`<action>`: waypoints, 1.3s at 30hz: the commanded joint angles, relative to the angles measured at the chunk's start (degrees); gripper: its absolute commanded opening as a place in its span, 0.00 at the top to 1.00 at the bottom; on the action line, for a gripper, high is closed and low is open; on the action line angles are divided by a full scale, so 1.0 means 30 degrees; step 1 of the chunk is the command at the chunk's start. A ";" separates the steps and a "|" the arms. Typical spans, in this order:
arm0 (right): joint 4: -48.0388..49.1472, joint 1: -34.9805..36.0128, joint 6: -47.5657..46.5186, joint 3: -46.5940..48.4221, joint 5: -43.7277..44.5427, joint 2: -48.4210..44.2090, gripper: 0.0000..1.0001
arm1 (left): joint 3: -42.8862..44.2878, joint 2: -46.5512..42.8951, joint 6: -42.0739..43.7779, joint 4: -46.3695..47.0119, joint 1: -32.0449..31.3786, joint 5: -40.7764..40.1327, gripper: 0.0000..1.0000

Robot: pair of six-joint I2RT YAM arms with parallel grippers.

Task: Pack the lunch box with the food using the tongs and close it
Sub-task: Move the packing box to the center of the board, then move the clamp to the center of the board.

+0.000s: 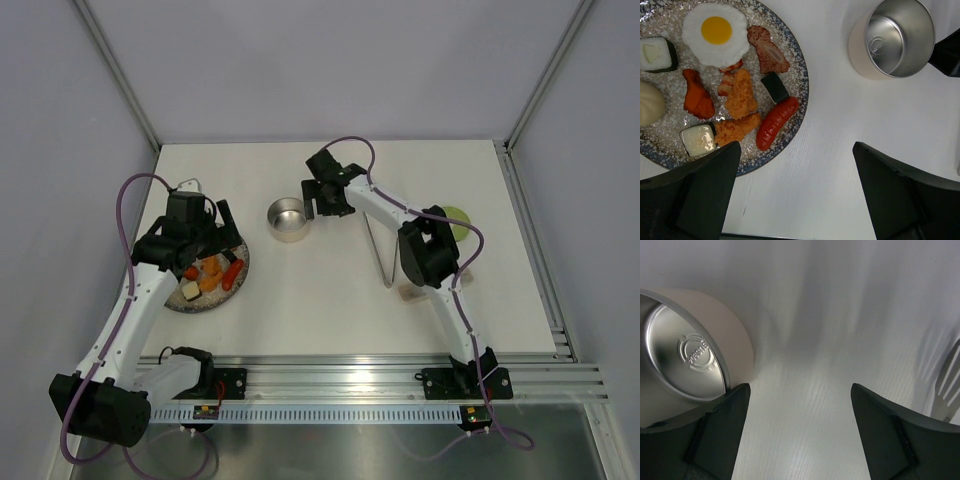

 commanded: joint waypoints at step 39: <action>0.3919 -0.2767 -0.0832 -1.5085 -0.0361 -1.0751 0.19 | -0.0266 -0.0294 0.0264 0.0202 0.0101 0.0083 0.01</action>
